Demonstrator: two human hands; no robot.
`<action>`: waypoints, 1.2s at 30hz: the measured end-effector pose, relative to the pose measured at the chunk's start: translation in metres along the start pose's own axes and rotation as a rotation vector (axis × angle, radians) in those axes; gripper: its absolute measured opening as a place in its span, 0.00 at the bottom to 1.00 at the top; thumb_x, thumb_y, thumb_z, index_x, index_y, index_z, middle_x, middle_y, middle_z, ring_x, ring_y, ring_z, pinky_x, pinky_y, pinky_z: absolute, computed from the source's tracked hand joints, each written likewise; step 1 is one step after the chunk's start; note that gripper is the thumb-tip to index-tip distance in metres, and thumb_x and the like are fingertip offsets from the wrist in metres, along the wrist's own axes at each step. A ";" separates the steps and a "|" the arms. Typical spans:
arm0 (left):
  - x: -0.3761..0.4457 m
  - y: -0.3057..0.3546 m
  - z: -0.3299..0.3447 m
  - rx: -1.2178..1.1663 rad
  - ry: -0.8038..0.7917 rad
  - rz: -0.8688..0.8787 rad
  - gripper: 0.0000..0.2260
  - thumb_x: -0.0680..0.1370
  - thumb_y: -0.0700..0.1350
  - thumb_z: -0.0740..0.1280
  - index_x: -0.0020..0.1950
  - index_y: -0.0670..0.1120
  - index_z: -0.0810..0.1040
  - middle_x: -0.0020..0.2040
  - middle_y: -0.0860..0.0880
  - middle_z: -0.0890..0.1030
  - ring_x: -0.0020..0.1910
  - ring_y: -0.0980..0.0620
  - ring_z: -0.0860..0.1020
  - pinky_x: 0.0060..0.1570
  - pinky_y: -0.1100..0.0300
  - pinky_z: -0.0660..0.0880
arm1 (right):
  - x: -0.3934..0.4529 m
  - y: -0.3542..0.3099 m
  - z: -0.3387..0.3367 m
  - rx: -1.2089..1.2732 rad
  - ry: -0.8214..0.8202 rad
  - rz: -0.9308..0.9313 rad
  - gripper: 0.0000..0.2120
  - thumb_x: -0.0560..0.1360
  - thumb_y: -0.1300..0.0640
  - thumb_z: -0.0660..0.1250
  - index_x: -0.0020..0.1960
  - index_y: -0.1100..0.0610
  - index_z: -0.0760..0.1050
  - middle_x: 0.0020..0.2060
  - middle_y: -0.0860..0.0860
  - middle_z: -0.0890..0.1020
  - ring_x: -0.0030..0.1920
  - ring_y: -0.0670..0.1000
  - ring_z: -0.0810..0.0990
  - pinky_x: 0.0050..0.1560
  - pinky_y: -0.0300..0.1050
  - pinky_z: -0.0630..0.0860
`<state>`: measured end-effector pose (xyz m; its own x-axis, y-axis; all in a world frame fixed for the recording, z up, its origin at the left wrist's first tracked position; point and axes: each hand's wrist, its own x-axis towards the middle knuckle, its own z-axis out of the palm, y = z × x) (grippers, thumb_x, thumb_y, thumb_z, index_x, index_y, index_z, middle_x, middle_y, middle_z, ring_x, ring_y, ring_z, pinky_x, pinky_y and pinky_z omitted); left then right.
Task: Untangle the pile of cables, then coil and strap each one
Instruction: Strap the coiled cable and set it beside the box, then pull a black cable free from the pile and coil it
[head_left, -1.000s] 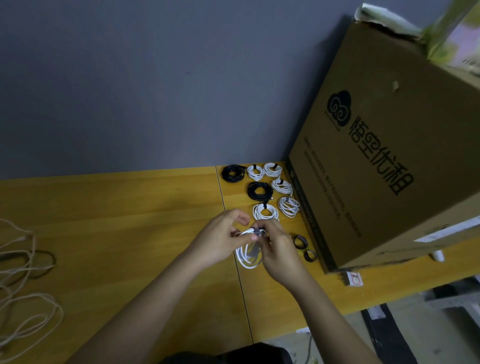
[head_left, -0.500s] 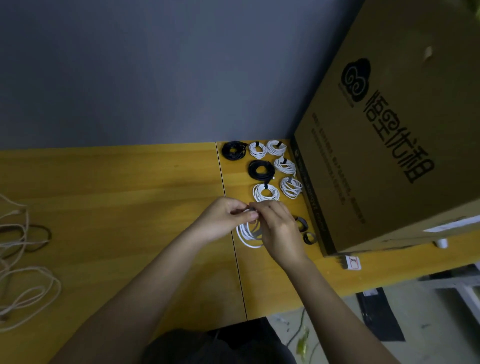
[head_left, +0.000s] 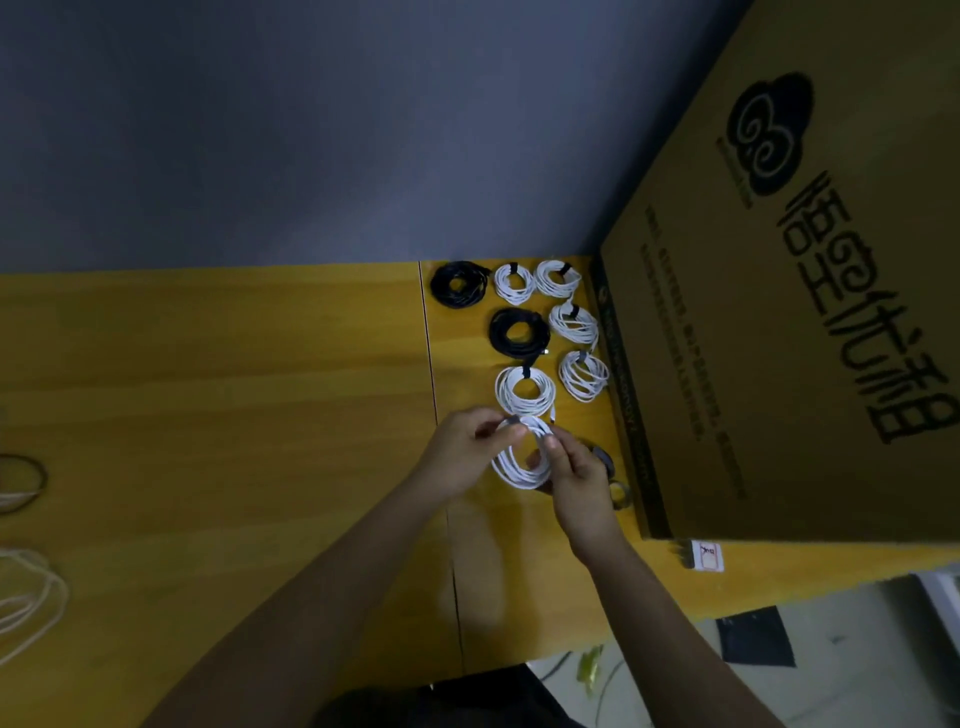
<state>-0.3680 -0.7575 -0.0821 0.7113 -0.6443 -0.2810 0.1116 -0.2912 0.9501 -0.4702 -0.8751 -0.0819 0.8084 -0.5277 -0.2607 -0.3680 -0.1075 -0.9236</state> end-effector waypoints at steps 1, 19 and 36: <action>0.008 -0.001 0.000 -0.018 0.006 -0.027 0.04 0.78 0.47 0.68 0.43 0.54 0.79 0.33 0.58 0.77 0.33 0.63 0.74 0.37 0.64 0.70 | 0.011 0.001 -0.001 -0.030 0.007 0.003 0.12 0.82 0.55 0.57 0.46 0.50 0.77 0.32 0.47 0.76 0.32 0.43 0.72 0.36 0.44 0.70; 0.182 -0.061 -0.059 0.347 0.240 -0.140 0.14 0.84 0.44 0.57 0.62 0.38 0.76 0.44 0.34 0.78 0.40 0.39 0.75 0.38 0.55 0.64 | 0.190 0.019 0.009 -0.316 -0.108 0.036 0.18 0.83 0.52 0.53 0.64 0.62 0.72 0.41 0.52 0.74 0.40 0.55 0.73 0.41 0.46 0.66; 0.134 -0.024 -0.063 0.779 0.507 -0.185 0.14 0.82 0.49 0.59 0.64 0.43 0.73 0.62 0.43 0.74 0.60 0.42 0.73 0.56 0.49 0.70 | 0.182 0.009 -0.003 -0.587 -0.243 0.010 0.17 0.83 0.54 0.54 0.69 0.58 0.68 0.66 0.59 0.69 0.51 0.57 0.74 0.48 0.45 0.67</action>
<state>-0.2314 -0.7922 -0.1343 0.9659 -0.2099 -0.1515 -0.1118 -0.8660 0.4874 -0.3274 -0.9746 -0.1374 0.8594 -0.3323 -0.3887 -0.5111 -0.5836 -0.6310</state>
